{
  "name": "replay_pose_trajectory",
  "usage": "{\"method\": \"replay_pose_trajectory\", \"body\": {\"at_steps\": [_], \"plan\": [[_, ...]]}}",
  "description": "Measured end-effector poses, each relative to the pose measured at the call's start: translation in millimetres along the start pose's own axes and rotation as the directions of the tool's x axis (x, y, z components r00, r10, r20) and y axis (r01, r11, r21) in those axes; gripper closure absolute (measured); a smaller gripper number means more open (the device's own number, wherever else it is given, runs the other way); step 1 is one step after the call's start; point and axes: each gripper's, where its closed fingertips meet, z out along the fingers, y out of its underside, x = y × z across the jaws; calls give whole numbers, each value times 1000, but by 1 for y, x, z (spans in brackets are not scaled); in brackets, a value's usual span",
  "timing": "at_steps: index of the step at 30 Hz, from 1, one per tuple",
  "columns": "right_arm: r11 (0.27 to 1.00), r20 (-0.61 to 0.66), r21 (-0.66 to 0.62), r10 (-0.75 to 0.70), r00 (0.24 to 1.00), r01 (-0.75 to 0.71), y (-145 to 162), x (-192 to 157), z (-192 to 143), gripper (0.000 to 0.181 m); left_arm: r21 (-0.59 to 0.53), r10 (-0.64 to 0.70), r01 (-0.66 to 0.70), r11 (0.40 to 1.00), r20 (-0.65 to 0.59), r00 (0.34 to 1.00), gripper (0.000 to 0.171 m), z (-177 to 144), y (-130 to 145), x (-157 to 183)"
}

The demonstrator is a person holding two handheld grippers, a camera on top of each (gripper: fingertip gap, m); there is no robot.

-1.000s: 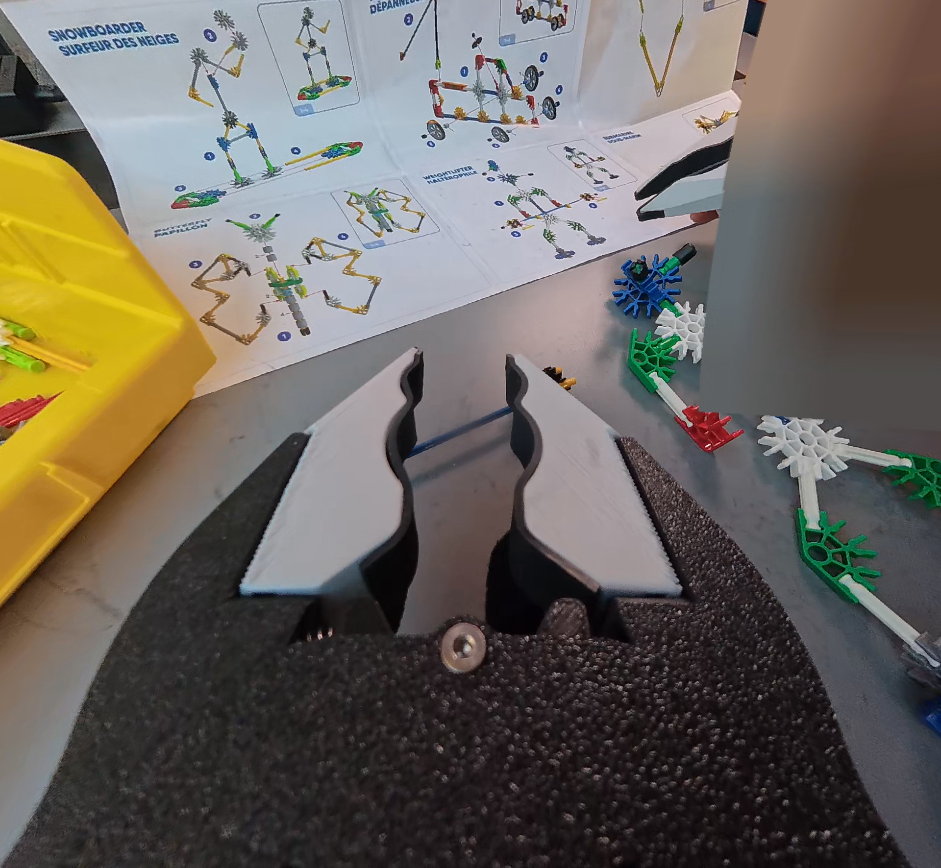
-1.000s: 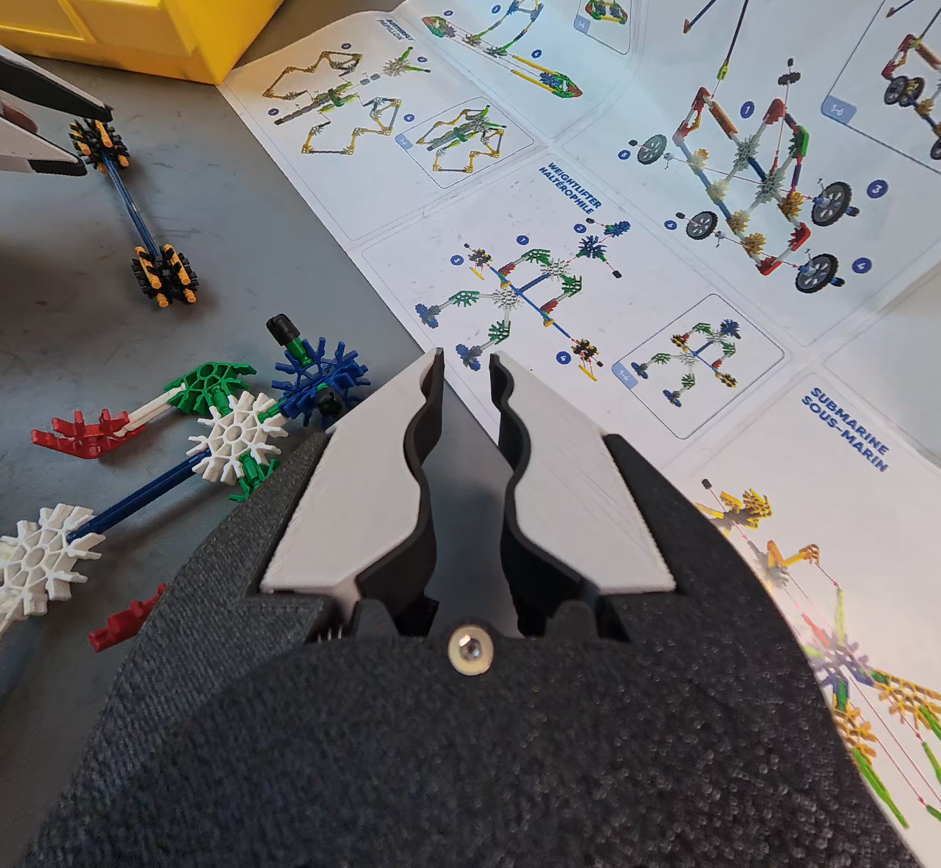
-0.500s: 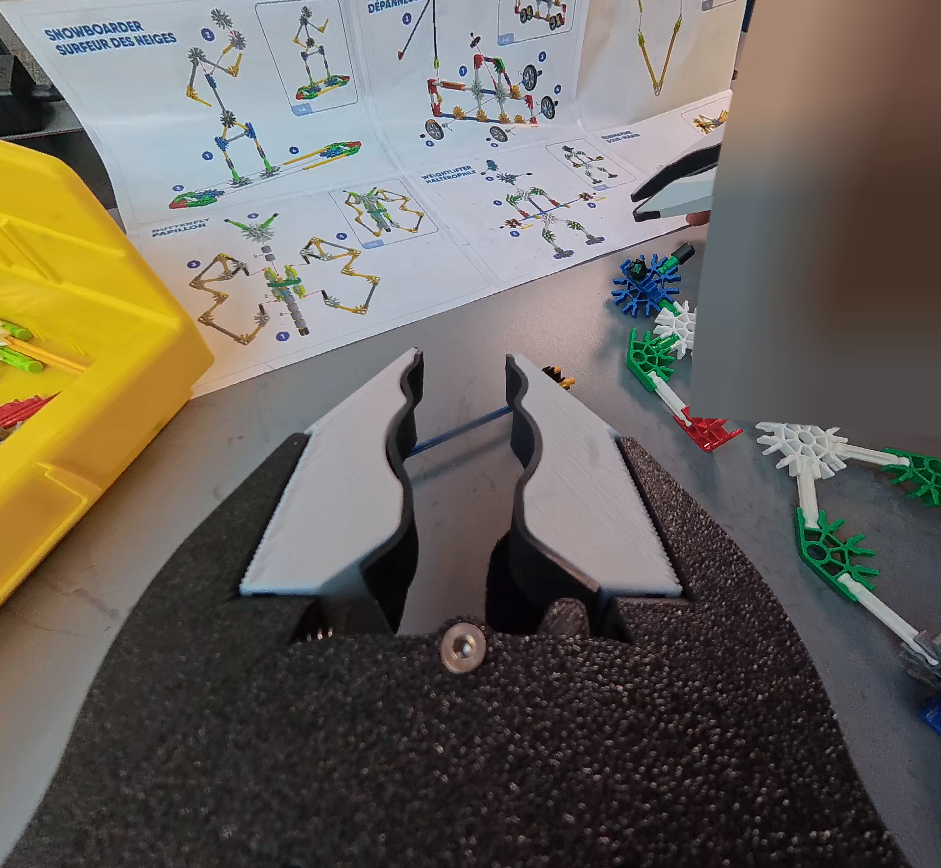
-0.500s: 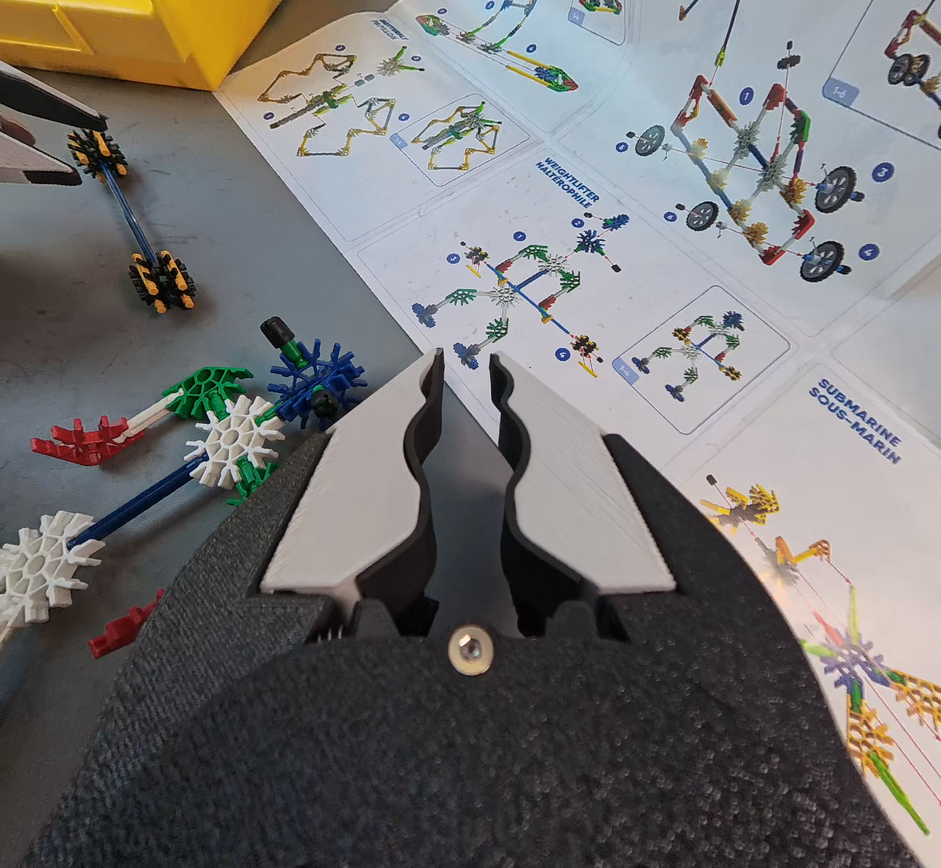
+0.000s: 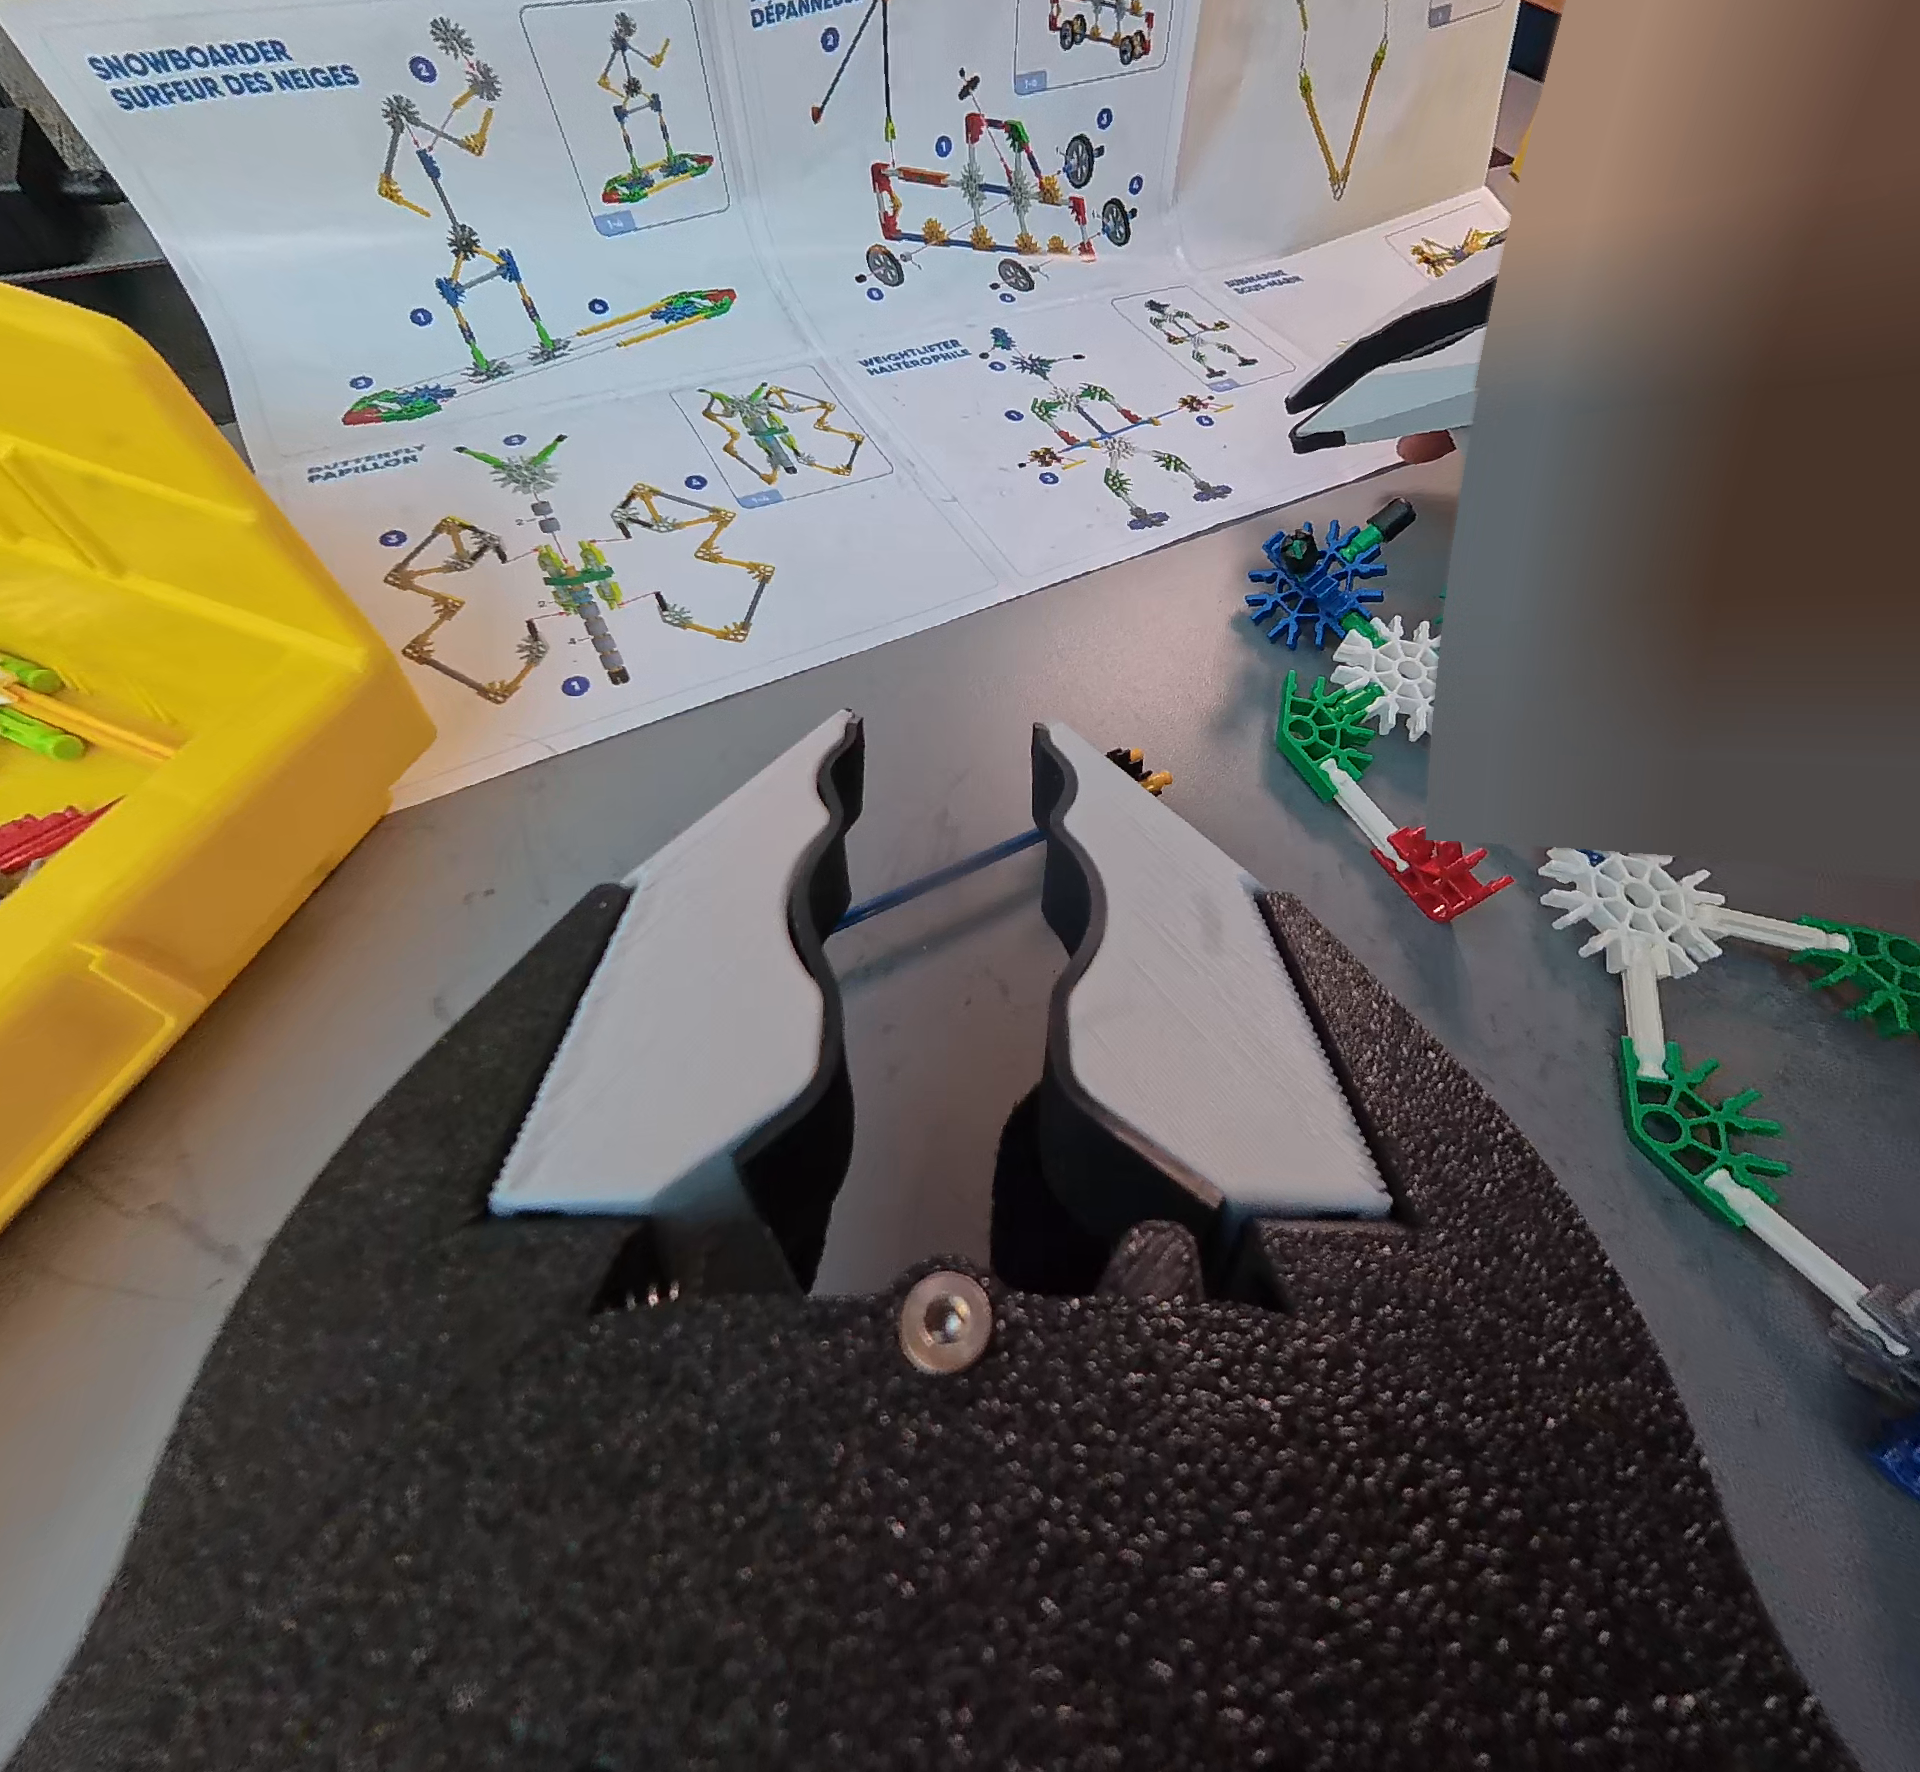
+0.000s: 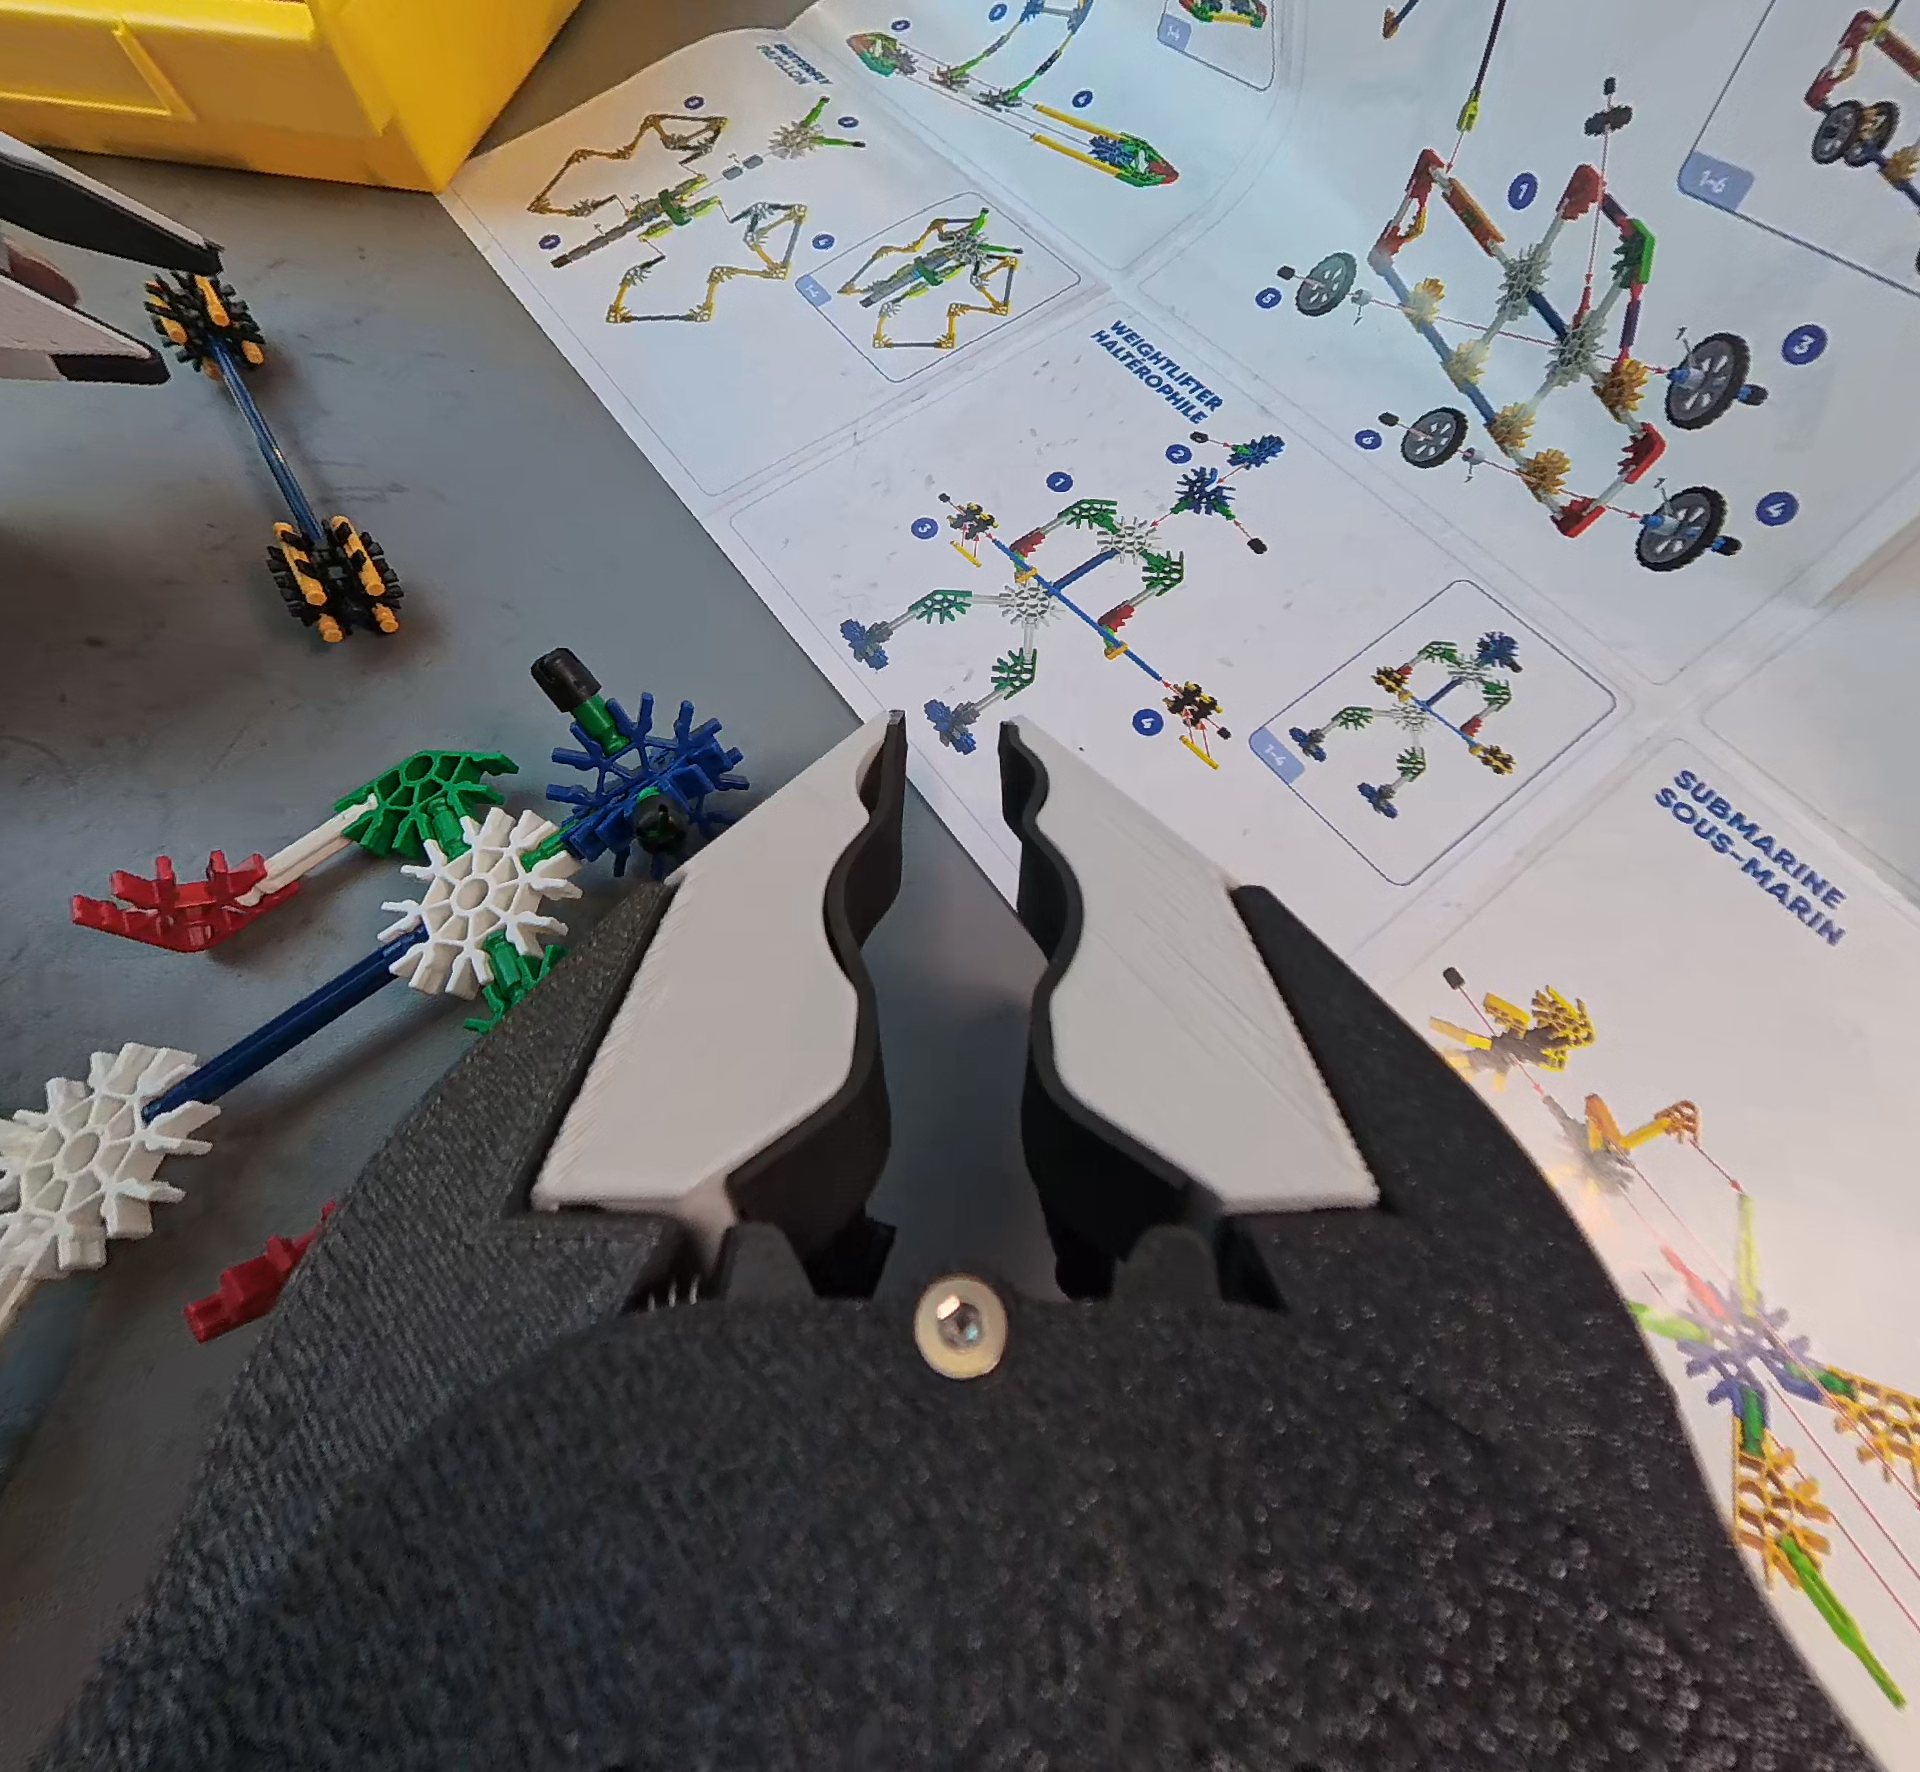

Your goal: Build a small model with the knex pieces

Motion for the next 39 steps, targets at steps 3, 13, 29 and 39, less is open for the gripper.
{"method": "replay_pose_trajectory", "body": {"at_steps": [3, 13, 29, 39], "plan": [[1000, 1, -2, -1, 1000, 1, 0, 0, 0, 165, 0, 1, -1, 1000, 0, 1000, 139, 0, 0, 0], [1000, -1, -2, 2, 1000, -2, 0, 0, 0, 165, -1, 3, -3, 1000, 0, 1000, 139, 0, 0, 0], [1000, -4, -9, -6, 1000, 6, 1, 0, 1, 165, -5, 1, -1, 1000, 3, 1000, 139, -1, 1, -1], [1000, -4, -1, 30, 1000, -30, 0, 4, 0, 165, -5, 27, -27, 1000, 15, 1000, 139, -1, 0, 1]]}}
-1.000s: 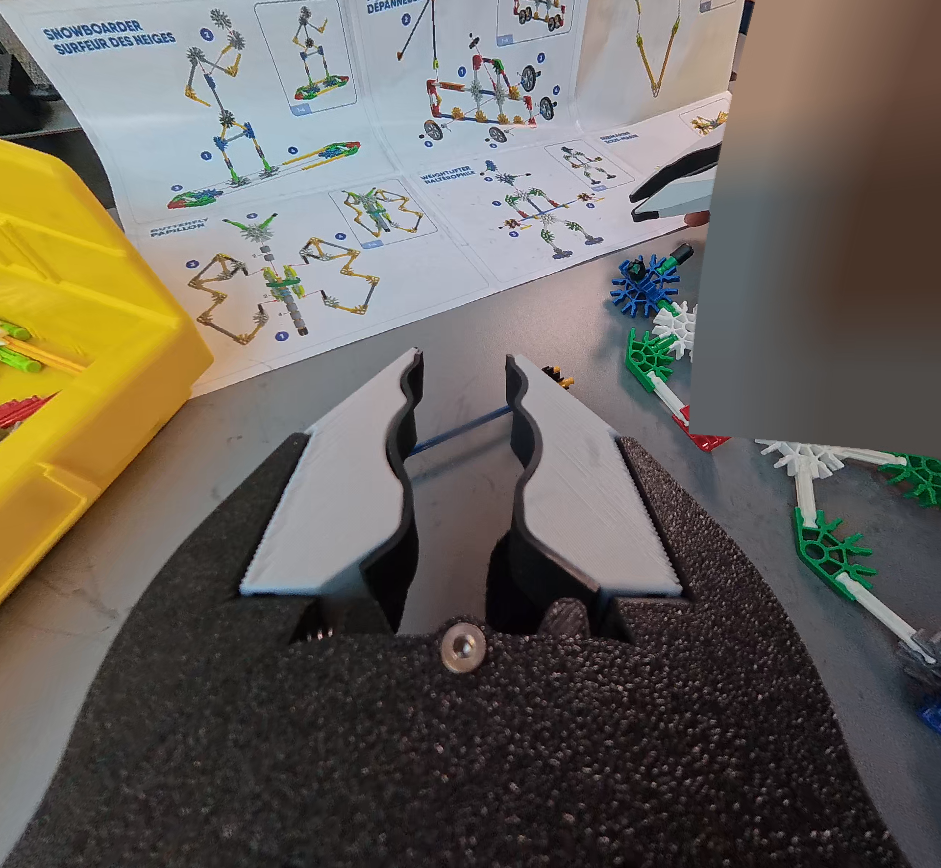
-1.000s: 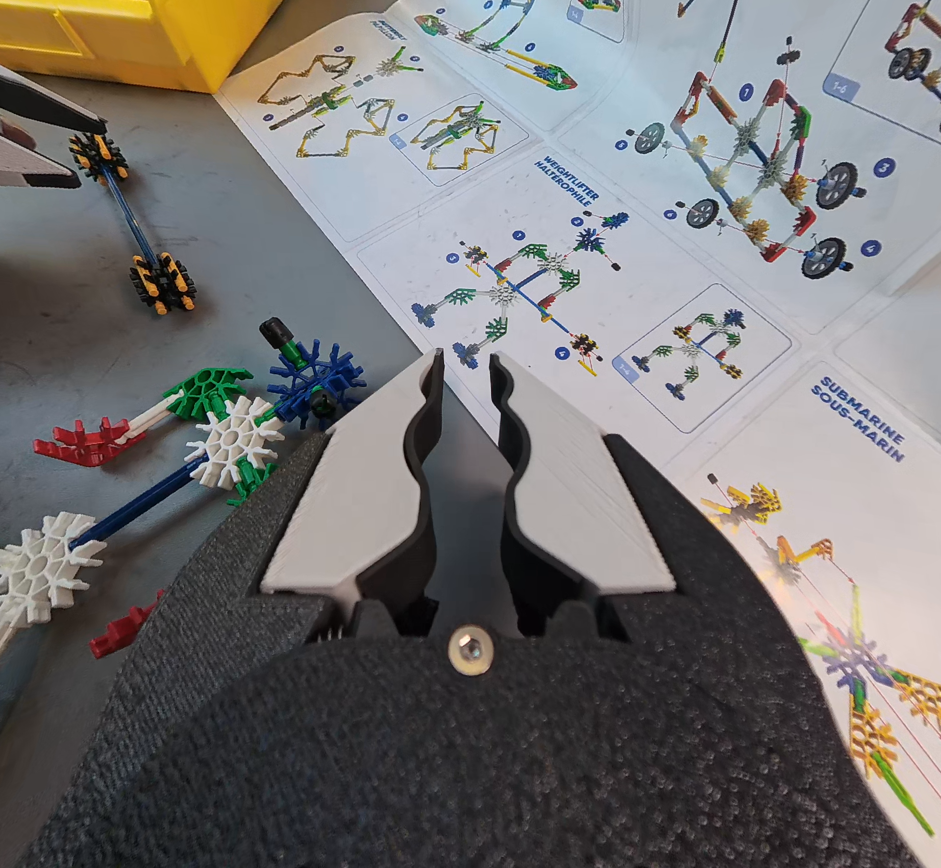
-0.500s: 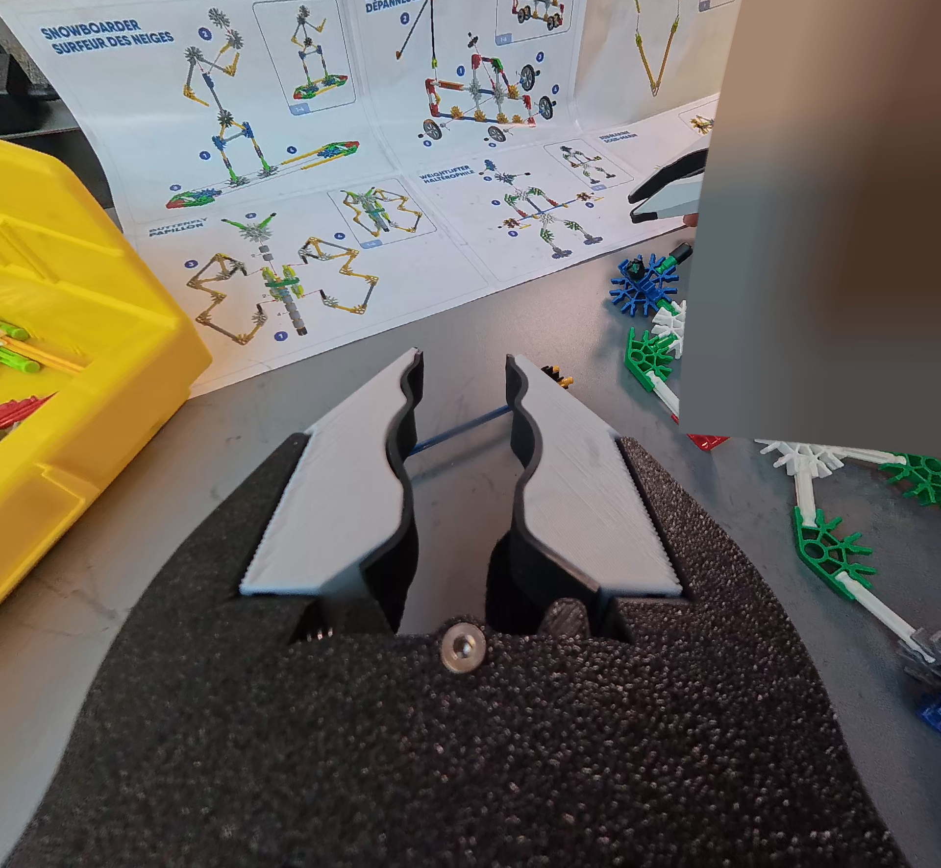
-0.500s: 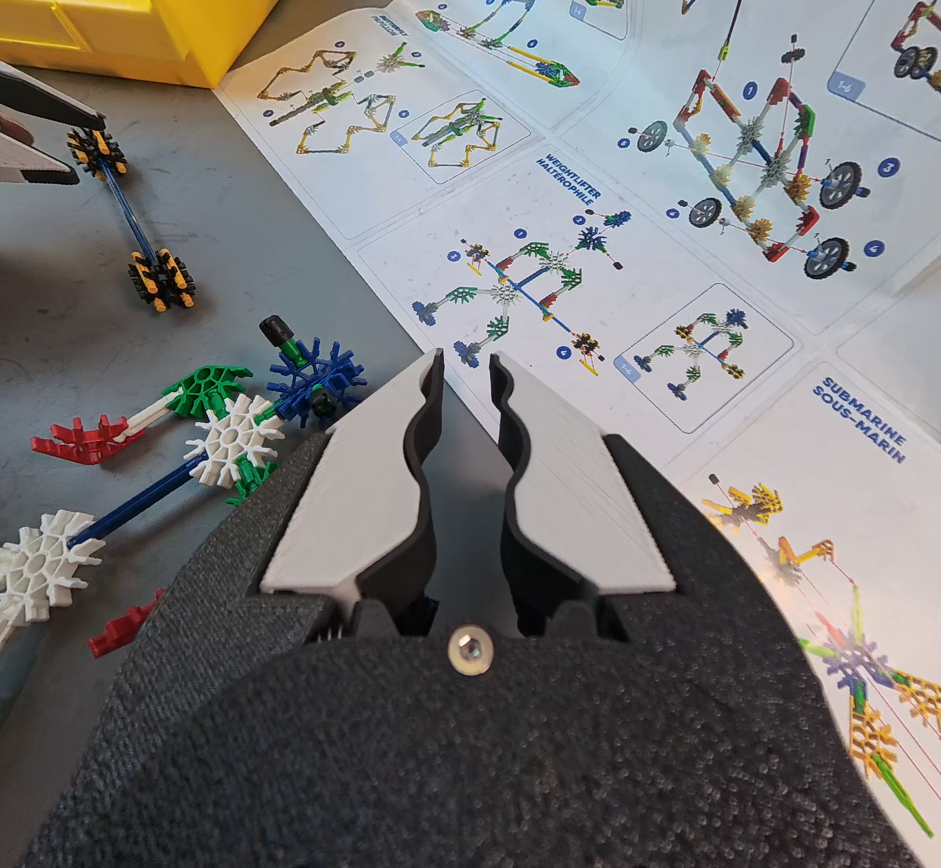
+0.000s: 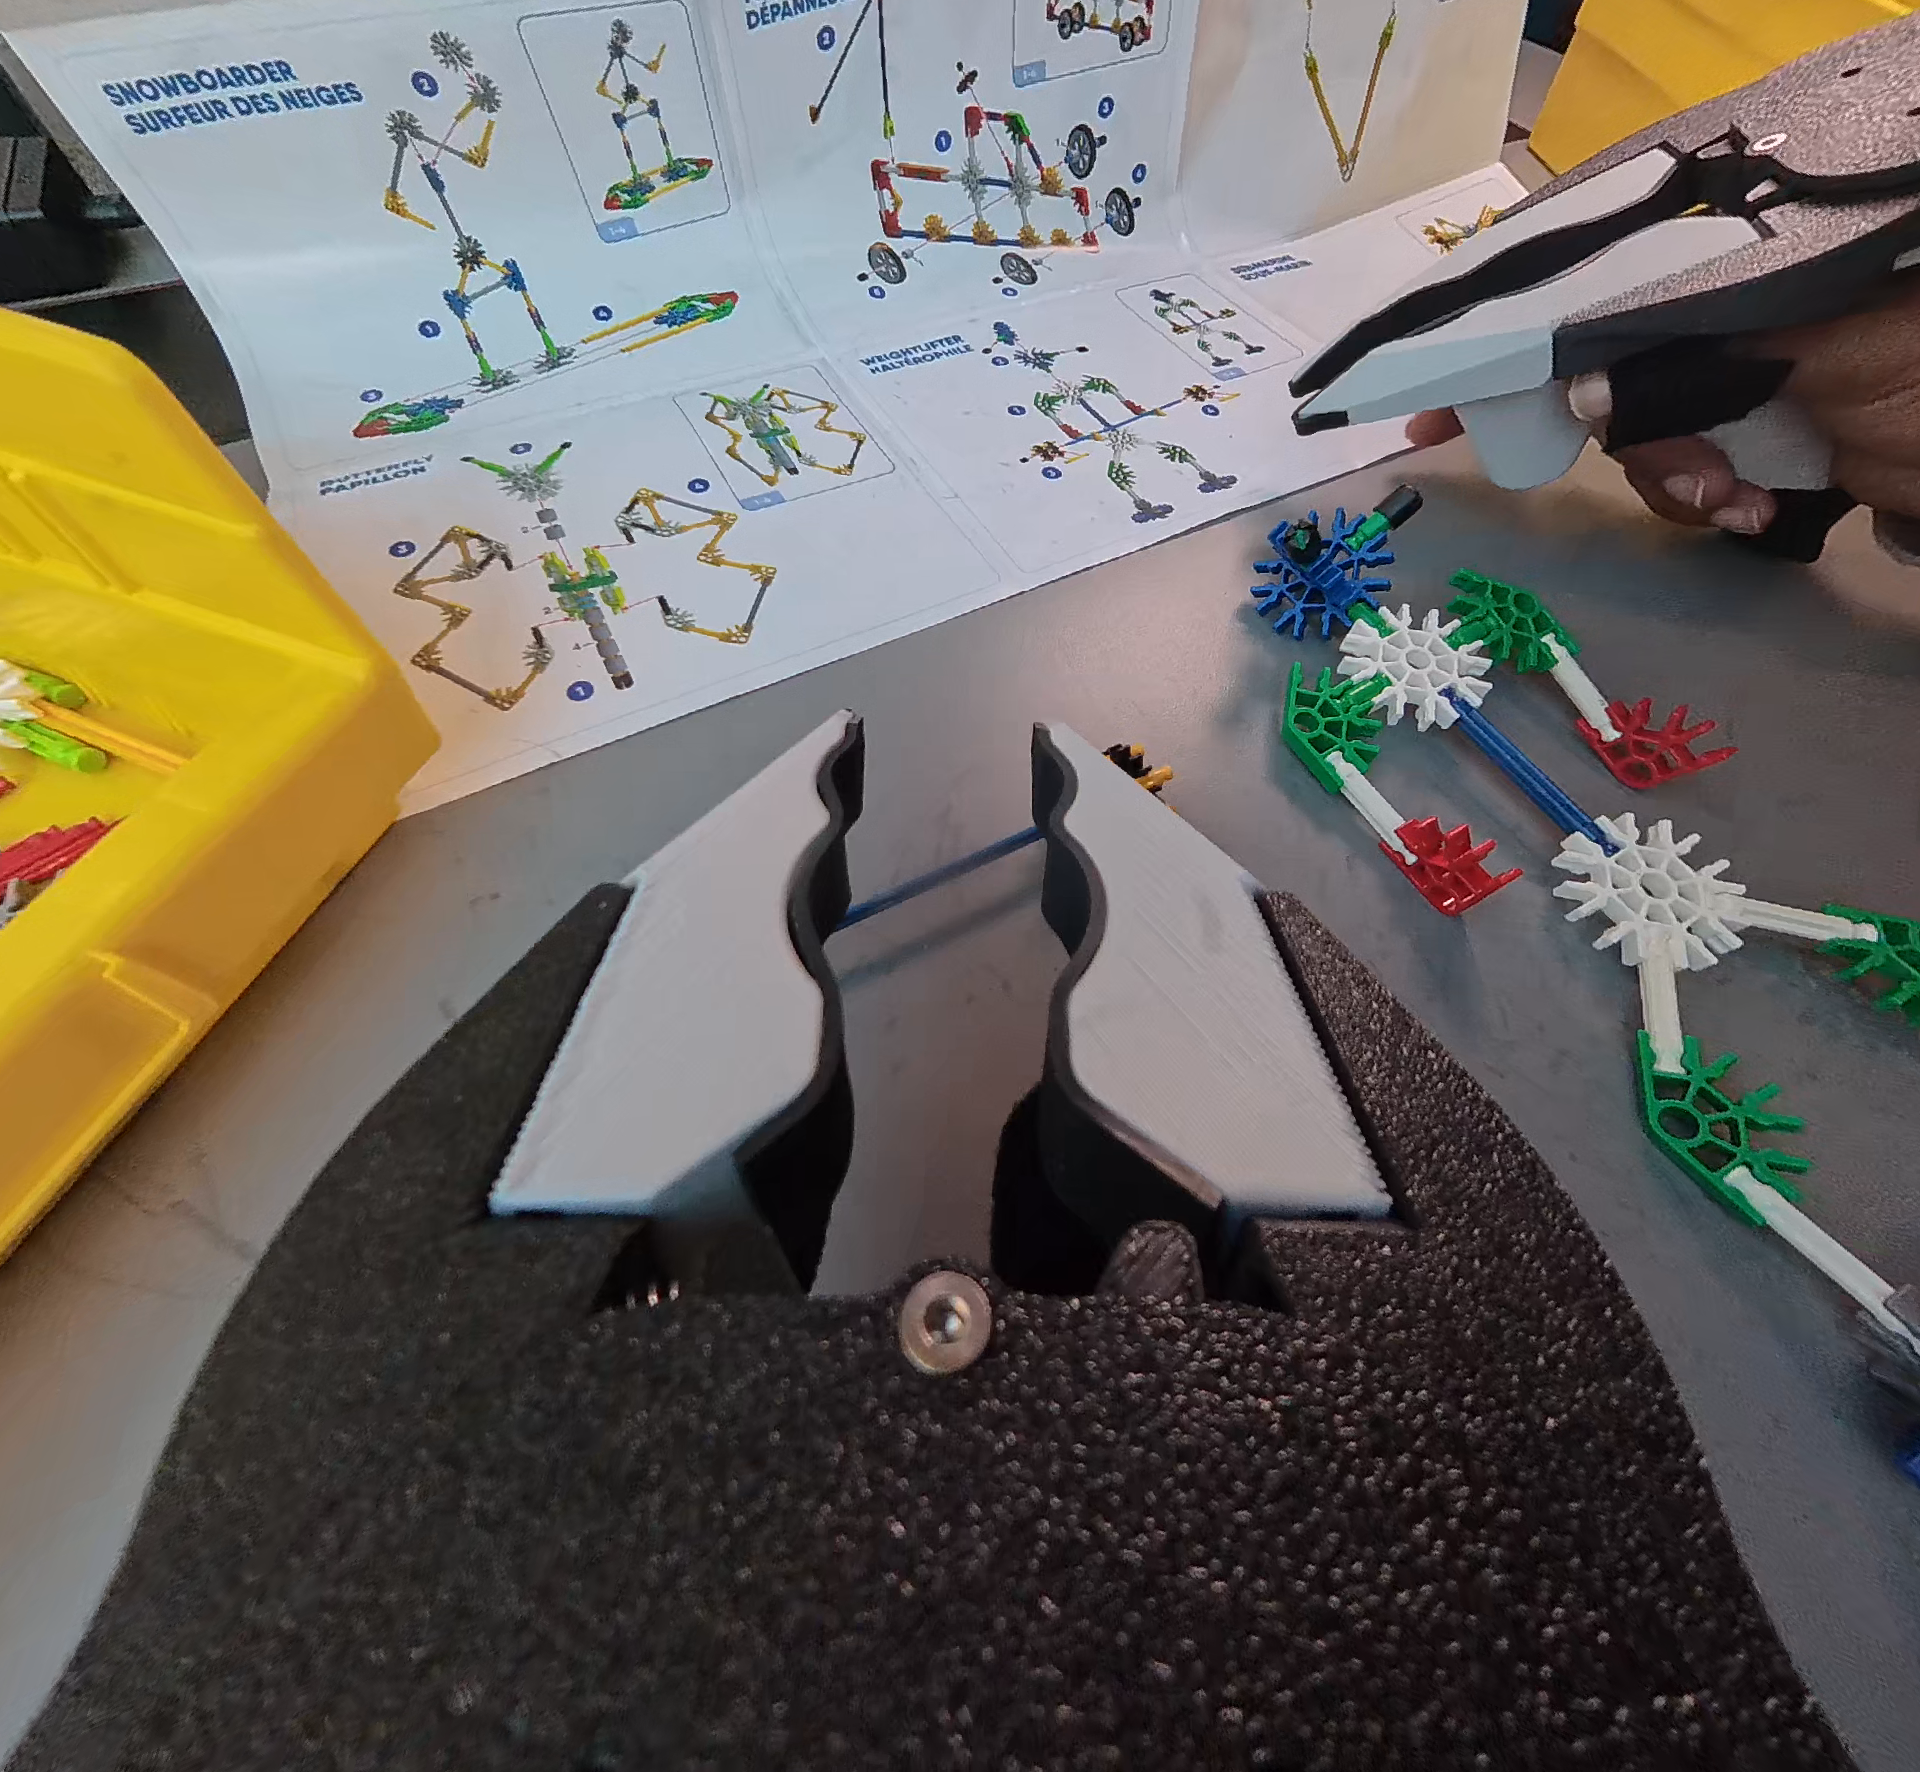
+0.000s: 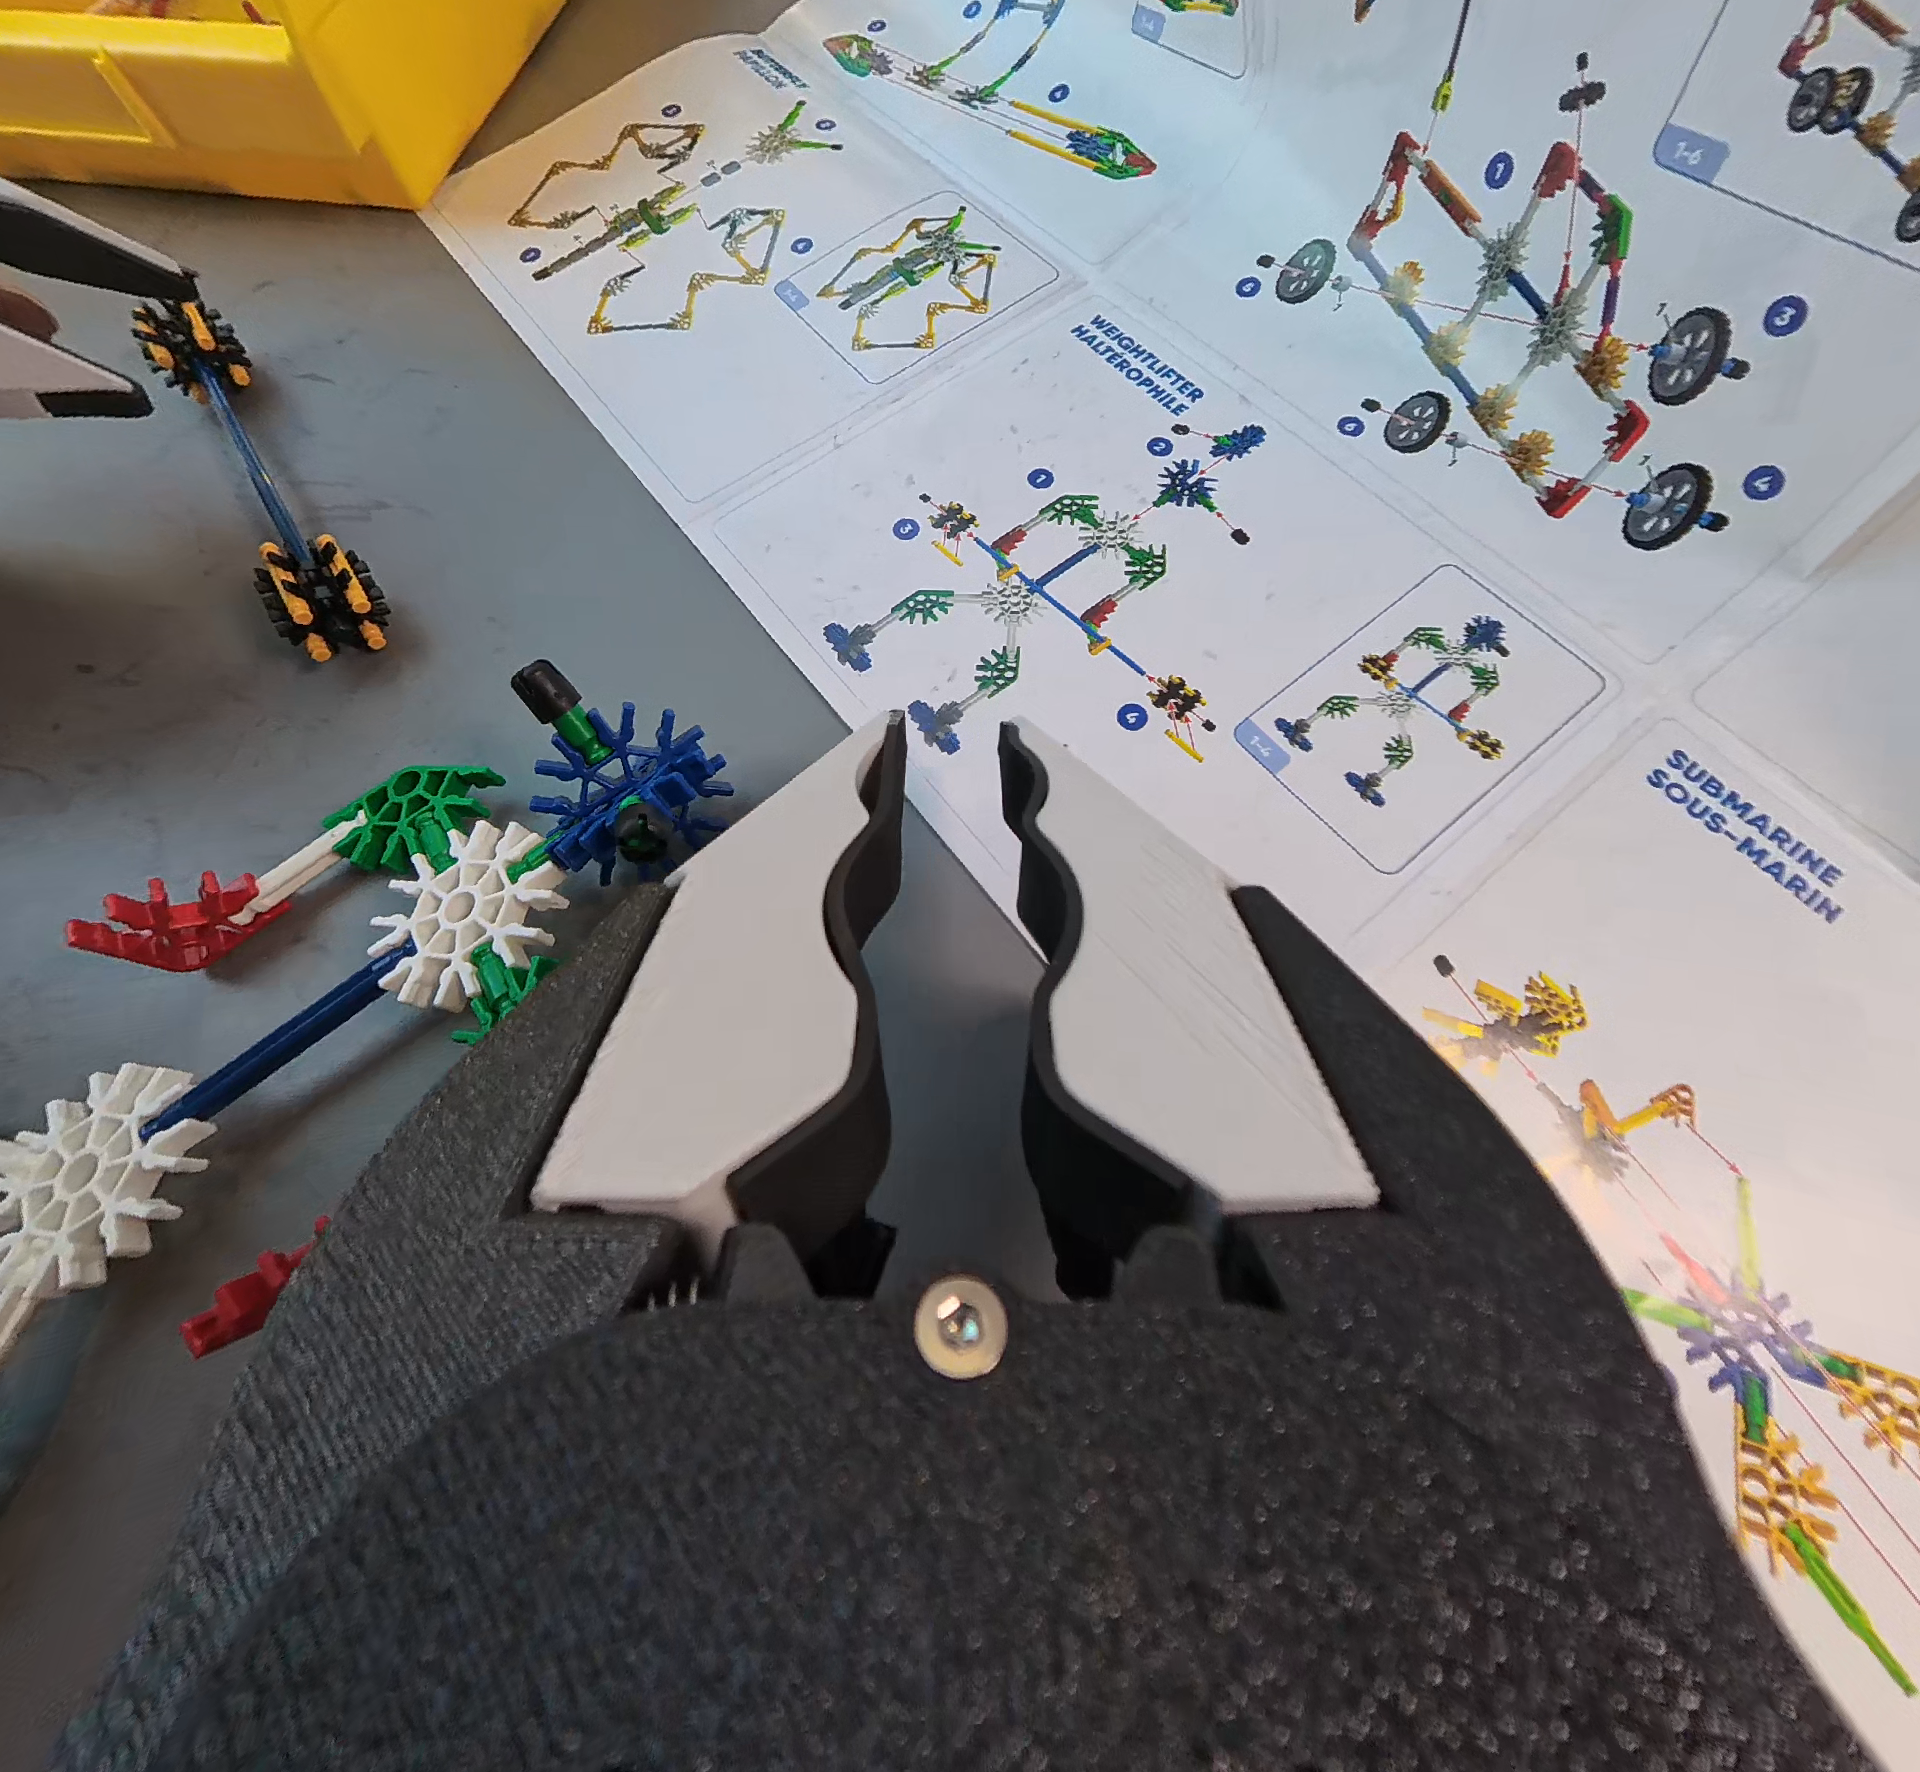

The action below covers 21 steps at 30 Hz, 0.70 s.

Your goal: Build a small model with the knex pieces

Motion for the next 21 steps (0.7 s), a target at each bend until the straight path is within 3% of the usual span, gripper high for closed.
{"method": "replay_pose_trajectory", "body": {"at_steps": [4, 7, 9, 12, 15, 18, 21], "plan": [[993, -3, 39, 107, 994, -107, -5, 14, -6, 165, 20, 13, -13, 1000, -6, 1000, 139, 0, -4, 5], [980, -5, 141, 144, 990, -141, -22, 19, -28, 165, 39, 43, -44, 998, 18, 999, 140, -1, -8, 3], [972, 9, 203, 118, 993, -118, -40, 11, -50, 165, 43, 59, -61, 997, 45, 997, 141, -6, -13, -2], [967, 8, 253, 7, 1000, -9, -63, -9, -86, 165, 69, 143, -159, 985, 192, 971, 141, -34, -47, -39], [963, -4, 245, -110, 994, 107, -61, -33, -115, 165, -79, 244, -231, 970, 334, 910, 141, -71, -78, -103], [966, 0, 197, -169, 986, 166, -38, -49, -133, 164, -403, 413, -237, 884, 436, 800, 145, -100, -87, -189], [977, 5, 169, -136, 991, 133, -10, -56, -135, 165, -537, 377, -134, 833, 372, 849, 154, -85, -79, -248]]}}
